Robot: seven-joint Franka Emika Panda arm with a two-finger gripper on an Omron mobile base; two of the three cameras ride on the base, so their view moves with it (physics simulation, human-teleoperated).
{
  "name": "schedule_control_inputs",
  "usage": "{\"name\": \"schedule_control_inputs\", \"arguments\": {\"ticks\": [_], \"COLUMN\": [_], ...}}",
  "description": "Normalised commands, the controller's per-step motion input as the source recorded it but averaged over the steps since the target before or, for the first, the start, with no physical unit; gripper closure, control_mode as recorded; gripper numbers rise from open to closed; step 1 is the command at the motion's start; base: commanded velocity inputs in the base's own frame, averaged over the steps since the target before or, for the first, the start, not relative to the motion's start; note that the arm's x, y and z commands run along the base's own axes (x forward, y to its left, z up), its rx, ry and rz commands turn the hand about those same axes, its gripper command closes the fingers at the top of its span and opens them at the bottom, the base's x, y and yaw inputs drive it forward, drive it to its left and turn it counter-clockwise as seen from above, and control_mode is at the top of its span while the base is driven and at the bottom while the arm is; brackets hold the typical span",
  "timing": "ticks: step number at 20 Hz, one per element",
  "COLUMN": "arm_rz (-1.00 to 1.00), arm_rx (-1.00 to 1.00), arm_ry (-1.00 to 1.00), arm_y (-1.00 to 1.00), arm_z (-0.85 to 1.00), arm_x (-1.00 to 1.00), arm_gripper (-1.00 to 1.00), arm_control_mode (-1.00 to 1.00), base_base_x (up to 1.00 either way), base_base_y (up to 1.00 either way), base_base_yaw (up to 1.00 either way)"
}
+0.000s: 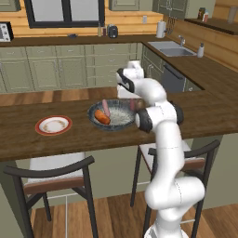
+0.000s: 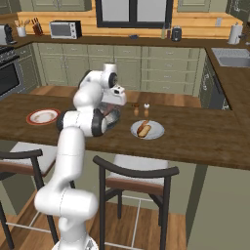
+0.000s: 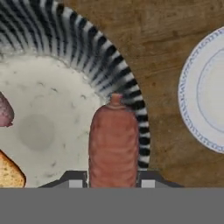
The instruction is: Place one bun and one sausage from the bowl on each plate.
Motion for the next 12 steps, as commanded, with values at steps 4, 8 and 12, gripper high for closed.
{"name": "schedule_control_inputs", "arguments": {"ticks": [4,8,12], "arm_rz": [0.29,0.15,0.05], "arm_rx": [0.23,0.23,0.11], "arm_ry": [-0.51,-0.27,0.01], "arm_y": [-1.00,-0.99,-0.83], "arm_z": [0.00,0.00,0.00], "arm_x": [-0.26,0.04,0.10], "arm_gripper": [1.00,1.00,1.00], "arm_control_mode": [-1.00,-1.00,-1.00], "base_base_x": [0.00,0.00,0.00], "base_base_y": [0.00,0.00,0.00], "base_base_yaw": [0.00,0.00,0.00]}}
